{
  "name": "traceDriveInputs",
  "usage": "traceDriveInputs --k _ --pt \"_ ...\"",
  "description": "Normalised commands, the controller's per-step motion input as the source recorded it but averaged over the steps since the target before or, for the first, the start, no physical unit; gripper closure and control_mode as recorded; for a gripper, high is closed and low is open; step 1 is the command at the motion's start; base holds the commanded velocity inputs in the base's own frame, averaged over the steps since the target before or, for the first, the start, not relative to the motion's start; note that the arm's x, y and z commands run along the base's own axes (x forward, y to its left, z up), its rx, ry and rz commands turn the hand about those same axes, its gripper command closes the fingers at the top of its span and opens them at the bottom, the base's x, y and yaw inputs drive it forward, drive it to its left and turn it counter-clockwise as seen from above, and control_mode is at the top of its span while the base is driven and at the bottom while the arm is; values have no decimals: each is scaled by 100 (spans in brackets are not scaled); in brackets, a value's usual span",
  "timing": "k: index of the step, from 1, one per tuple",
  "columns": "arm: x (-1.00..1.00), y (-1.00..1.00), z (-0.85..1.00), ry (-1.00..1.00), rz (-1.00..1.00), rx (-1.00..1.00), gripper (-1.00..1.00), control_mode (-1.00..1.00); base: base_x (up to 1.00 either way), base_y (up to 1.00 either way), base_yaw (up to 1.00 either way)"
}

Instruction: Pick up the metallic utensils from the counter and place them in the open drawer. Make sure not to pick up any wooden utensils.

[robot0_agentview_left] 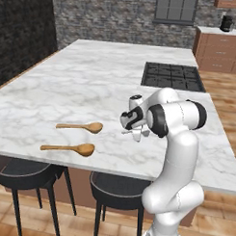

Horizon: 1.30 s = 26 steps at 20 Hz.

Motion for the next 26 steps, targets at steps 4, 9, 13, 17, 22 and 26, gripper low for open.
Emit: traceDriveInputs --k 4,9,13,17,22,26 --pt "0 10 0 0 0 0 100 -100 0 0 0" --pt "0 2 0 0 0 0 100 -100 0 0 0" --pt "0 0 0 0 0 0 100 -100 0 0 0" --pt "-2 0 0 -1 0 0 100 -100 0 0 0" --pt "-4 -1 45 3 0 0 100 -100 0 0 0" --pt "-4 -3 88 2 0 0 100 -100 0 0 0"
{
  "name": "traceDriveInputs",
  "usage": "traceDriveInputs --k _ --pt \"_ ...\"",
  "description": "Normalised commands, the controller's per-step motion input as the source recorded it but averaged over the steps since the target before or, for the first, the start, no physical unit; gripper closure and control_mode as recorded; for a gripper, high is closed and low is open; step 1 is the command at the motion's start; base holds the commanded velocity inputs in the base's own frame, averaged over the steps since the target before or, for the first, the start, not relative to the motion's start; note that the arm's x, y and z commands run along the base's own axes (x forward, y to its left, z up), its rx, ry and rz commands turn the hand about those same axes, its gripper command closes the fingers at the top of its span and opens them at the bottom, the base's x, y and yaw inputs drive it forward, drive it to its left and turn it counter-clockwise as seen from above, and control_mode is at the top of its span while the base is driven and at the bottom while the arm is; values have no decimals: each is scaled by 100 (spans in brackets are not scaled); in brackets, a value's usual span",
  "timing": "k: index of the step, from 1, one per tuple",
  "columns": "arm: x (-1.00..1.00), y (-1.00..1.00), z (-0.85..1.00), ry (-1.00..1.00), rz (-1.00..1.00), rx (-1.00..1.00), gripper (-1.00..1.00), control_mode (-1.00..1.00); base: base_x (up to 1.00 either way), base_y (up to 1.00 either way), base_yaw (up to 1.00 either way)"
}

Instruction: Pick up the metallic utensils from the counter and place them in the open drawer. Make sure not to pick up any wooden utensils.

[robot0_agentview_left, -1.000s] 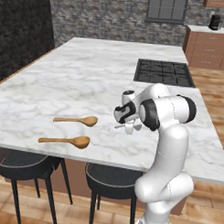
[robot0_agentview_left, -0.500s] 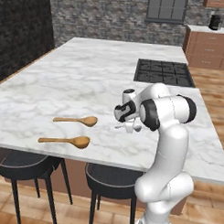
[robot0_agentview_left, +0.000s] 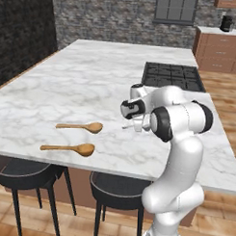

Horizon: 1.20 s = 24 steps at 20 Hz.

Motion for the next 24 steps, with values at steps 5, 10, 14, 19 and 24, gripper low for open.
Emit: traceDriveInputs --k 5,10,14,19,24 --pt "-10 -2 100 0 0 1 100 -100 0 0 0" --pt "-35 -29 100 0 5 4 100 -100 0 0 0" --pt "-46 -56 100 2 24 5 100 -100 0 0 0" --pt "-30 -59 69 5 45 3 100 -100 0 0 0" --pt "-26 -51 44 -3 49 4 100 -100 0 0 0"
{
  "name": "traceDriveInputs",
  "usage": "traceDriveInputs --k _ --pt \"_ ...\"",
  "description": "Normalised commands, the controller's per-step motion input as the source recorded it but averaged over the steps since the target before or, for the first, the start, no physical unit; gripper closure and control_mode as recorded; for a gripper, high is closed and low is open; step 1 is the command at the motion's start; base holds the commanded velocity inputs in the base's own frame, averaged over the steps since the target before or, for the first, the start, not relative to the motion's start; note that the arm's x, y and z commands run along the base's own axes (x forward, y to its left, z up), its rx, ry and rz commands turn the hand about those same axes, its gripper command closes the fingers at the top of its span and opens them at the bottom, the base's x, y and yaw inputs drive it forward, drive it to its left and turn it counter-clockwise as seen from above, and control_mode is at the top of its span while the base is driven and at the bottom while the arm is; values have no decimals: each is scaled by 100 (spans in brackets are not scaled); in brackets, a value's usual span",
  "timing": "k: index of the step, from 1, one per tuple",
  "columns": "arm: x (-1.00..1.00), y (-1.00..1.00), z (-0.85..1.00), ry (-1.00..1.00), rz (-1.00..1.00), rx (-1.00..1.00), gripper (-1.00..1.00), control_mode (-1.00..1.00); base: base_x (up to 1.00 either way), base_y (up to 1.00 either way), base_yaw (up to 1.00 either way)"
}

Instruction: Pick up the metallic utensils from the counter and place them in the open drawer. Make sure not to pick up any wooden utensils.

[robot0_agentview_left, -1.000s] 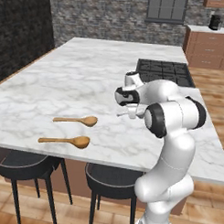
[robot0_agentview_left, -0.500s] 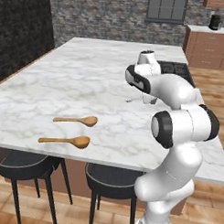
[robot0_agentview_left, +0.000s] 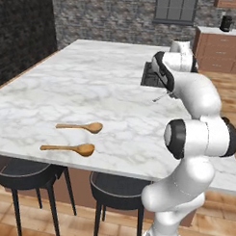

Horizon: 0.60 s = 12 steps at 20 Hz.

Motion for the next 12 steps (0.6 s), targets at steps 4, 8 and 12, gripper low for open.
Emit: traceDriveInputs --k 4,8,12 --pt "-44 -52 25 -8 51 10 100 -100 0 0 0" --pt "-64 -8 53 -5 51 1 100 -100 0 0 0" --pt "-82 0 43 0 46 0 100 -100 0 0 0"
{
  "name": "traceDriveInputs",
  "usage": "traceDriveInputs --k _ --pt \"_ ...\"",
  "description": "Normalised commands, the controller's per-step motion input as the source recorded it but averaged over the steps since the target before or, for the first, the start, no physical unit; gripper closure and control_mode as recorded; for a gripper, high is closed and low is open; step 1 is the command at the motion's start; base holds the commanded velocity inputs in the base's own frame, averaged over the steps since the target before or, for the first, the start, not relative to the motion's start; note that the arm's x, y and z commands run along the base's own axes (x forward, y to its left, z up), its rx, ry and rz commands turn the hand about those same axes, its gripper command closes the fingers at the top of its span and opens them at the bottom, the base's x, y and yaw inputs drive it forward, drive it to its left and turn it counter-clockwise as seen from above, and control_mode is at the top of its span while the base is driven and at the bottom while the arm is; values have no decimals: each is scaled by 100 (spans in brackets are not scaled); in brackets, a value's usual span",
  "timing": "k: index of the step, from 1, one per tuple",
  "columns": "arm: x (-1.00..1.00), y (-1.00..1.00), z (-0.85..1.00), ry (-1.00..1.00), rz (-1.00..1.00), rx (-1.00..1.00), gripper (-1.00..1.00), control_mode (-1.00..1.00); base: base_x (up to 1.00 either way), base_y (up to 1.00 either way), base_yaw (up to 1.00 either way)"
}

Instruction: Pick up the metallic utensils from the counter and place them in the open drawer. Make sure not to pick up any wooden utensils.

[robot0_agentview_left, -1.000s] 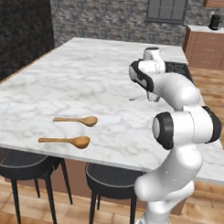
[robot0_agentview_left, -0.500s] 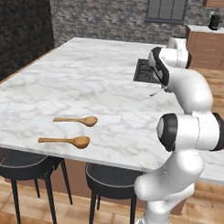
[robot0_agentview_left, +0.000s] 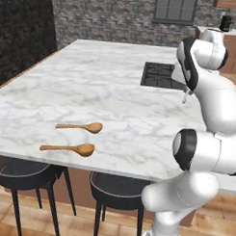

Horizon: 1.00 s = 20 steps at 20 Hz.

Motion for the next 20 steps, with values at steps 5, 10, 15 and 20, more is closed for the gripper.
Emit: traceDriveInputs --k 5,10,15,20 --pt "-74 0 13 -1 42 -1 100 -100 0 0 0" --pt "-83 -5 0 -8 40 0 100 -100 0 0 0" --pt "-92 -7 -8 -11 19 -1 100 -100 0 0 0" --pt "-19 0 -1 0 3 -2 100 -100 0 0 0"
